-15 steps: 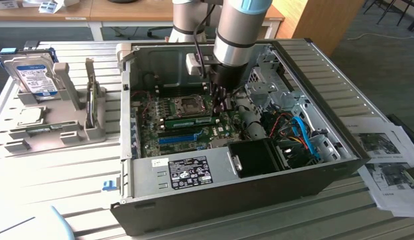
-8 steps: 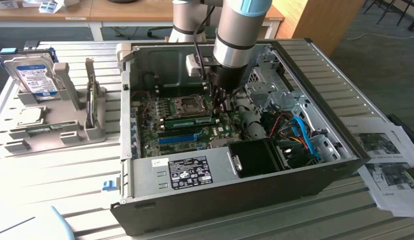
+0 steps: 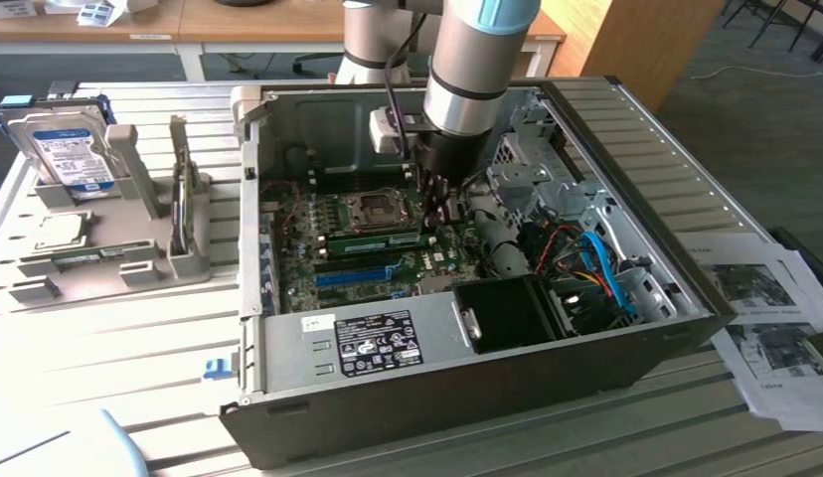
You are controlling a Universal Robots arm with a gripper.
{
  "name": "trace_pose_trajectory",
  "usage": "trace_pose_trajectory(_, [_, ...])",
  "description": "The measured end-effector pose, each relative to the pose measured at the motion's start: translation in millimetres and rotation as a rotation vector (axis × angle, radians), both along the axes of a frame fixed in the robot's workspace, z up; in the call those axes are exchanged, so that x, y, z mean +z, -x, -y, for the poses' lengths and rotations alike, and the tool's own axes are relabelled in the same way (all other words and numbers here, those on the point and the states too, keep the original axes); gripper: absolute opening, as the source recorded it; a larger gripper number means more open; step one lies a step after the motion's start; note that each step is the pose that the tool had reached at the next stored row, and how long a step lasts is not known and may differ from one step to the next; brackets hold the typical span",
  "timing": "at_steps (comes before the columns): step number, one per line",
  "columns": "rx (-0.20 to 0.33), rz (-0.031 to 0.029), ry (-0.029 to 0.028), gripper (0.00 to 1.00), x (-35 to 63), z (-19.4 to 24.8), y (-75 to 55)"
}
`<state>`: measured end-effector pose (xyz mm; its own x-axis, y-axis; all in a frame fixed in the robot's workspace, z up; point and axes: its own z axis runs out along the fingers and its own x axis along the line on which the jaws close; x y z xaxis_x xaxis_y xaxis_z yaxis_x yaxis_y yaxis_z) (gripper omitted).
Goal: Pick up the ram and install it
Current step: 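Press down the ram until it locks into place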
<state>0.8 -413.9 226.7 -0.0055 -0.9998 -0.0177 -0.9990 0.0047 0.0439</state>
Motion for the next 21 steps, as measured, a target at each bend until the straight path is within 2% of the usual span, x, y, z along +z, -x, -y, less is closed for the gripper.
trace_pose_trajectory(21, [0.000,-0.0001,0.0005,0.09,-2.9,0.1,0.0])
